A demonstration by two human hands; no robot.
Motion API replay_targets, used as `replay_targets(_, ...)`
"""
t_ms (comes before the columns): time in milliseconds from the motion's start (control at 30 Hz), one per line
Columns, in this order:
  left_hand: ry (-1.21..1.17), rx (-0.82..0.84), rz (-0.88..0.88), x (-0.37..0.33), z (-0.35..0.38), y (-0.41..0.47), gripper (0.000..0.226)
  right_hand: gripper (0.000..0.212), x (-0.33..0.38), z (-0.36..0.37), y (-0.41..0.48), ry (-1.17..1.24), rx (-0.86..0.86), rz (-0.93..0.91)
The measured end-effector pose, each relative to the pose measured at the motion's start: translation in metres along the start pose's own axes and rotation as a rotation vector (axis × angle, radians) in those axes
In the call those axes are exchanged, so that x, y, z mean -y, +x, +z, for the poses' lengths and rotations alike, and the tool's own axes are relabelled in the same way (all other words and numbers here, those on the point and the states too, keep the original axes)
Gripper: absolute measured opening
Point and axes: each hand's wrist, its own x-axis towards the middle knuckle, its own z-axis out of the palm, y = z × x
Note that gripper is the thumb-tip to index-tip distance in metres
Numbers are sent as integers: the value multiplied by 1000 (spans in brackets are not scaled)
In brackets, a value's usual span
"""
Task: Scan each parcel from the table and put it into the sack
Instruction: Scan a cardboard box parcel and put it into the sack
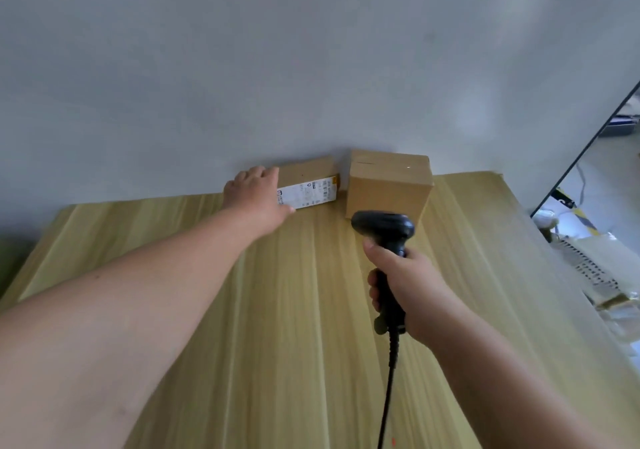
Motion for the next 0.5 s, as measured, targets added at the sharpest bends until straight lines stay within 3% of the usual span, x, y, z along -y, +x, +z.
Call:
replay_targets(300,1,78,-30,2,46,76,89,28,-32,-1,45,43,32,62)
replay_targets(500,62,77,-78,3,57,79,78,28,-39,0,52,55,11,91)
